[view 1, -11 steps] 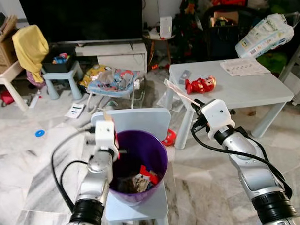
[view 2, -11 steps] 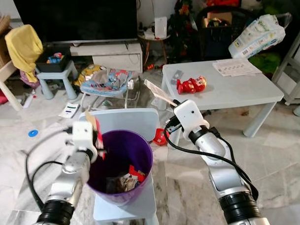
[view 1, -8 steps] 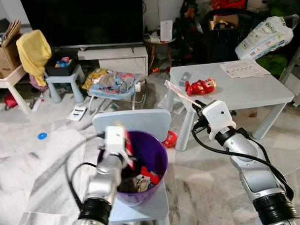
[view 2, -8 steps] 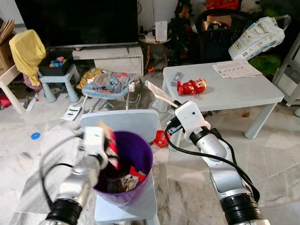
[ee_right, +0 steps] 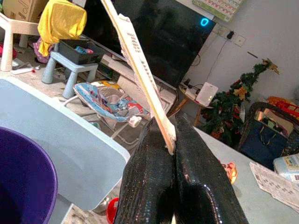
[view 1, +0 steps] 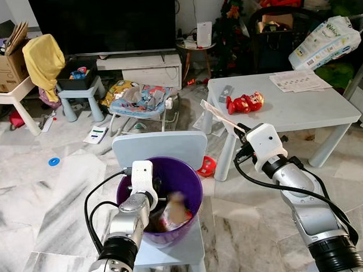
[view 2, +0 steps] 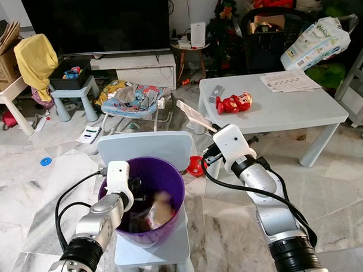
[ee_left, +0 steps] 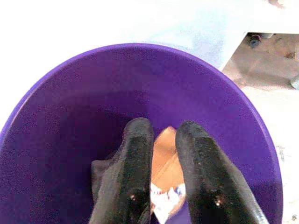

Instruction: Picking trash to rubbish bin

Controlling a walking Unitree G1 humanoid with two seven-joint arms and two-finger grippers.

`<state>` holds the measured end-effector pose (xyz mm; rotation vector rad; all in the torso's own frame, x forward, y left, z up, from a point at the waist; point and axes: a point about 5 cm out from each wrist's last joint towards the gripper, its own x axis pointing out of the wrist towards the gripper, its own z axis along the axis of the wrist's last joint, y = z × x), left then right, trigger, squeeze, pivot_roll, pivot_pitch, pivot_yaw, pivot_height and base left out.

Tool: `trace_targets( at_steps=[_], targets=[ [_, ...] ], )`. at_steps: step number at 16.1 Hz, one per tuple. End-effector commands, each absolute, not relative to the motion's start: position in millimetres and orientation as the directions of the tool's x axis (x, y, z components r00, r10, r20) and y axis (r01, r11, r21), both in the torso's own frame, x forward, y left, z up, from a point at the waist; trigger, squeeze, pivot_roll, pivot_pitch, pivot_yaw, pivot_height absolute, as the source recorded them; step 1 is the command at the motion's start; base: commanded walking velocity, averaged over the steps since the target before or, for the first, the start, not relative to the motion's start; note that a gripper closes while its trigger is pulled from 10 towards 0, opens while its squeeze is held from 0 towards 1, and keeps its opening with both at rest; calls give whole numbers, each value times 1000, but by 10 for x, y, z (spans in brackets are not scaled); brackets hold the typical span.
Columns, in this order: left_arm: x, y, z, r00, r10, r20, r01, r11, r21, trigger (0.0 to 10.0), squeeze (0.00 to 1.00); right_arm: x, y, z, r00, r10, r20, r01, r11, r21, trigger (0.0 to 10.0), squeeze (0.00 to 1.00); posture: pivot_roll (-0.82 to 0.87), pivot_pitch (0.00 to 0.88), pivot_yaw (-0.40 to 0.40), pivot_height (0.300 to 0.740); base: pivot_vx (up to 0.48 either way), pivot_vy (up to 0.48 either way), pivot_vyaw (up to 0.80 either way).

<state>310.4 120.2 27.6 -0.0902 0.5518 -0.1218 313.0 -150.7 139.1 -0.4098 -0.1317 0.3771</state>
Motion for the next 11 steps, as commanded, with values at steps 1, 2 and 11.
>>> trace_targets(
  at_steps=[1, 2, 11],
  targets=[
    [3107, 1245, 279, 851, -126, -510, 82, 991, -107, 10000, 1000, 3134, -1505, 1403, 923, 381, 48, -328, 847, -418, 0, 0, -19, 0, -27, 740, 0, 0, 0],
    [3102, 1342, 380, 893, -105, -439, 115, 993, -4, 10000, 1000, 3151, -1458, 1393, 919, 391, 50, -339, 849, -405, 0, 0, -7, 0, -27, 740, 0, 0, 0],
    [2403, 1746, 709, 975, -64, -213, 107, 974, 201, 10000, 1000, 3252, -963, 957, 873, 477, -101, -488, 854, -182, 0, 0, 103, 0, -28, 740, 0, 0, 0]
  ],
)
